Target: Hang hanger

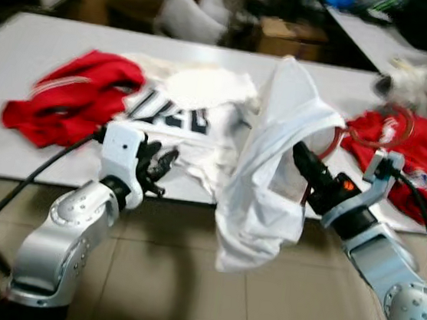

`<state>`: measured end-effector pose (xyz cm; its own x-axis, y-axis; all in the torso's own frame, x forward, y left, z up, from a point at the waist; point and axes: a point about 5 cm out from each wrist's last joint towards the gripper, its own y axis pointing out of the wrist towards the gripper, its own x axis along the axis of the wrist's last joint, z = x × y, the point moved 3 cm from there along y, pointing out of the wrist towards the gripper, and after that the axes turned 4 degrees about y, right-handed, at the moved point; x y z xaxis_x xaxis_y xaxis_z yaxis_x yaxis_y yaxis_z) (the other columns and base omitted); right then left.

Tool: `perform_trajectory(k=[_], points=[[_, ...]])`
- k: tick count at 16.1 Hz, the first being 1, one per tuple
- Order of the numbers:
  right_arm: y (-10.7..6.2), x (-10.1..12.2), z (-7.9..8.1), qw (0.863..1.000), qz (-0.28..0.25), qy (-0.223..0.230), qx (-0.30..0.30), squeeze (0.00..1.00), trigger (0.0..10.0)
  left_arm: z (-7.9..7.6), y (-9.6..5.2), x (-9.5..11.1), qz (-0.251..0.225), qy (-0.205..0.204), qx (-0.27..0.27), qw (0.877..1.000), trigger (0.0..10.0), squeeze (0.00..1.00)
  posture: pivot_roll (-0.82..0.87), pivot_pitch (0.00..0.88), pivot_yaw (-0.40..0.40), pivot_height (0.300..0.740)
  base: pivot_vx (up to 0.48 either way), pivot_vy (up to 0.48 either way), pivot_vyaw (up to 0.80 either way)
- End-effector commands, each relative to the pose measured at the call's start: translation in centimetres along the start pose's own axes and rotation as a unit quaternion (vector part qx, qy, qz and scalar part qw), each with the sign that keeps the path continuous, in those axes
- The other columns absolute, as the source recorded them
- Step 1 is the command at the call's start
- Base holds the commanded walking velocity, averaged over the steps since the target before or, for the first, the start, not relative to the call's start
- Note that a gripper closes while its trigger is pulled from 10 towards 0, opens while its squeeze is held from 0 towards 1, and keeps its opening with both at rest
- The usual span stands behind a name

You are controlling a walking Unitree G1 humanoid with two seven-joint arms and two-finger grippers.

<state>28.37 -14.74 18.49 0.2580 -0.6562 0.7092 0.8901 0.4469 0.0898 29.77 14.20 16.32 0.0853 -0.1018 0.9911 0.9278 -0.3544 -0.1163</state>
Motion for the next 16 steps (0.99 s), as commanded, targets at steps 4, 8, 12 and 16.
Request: perform_trajectory(k=[4,8,12,16], points=[[-1.1,1.2,-0.7,0.999,-0.034,0.000,-0.027,0.00,10.0,-0.9,0.2,0.5,-0.011,0.017,-0.005,1.000,10.0,0.00,-0.14,0.000,-0.027,0.740,0.000,-0.218,0.20],[-1.2,1.5,-0.8,0.999,-0.042,-0.006,-0.034,0.00,10.0,-1.2,0.4,0.6,-0.012,0.025,-0.014,1.000,10.0,0.00,-0.15,0.000,-0.016,0.740,0.000,-0.319,0.00],[-1.2,1.5,-1.0,0.998,-0.040,-0.009,-0.040,0.00,10.0,-1.2,0.5,0.7,-0.014,0.027,-0.014,0.999,10.0,0.00,-0.15,0.000,-0.013,0.740,0.000,-0.315,0.00],[-1.1,1.3,-1.1,0.998,-0.038,-0.011,-0.042,0.00,10.0,-1.1,0.6,0.8,-0.014,0.033,-0.016,0.999,10.0,0.00,-0.15,0.000,-0.003,0.740,0.000,-0.308,0.00]])
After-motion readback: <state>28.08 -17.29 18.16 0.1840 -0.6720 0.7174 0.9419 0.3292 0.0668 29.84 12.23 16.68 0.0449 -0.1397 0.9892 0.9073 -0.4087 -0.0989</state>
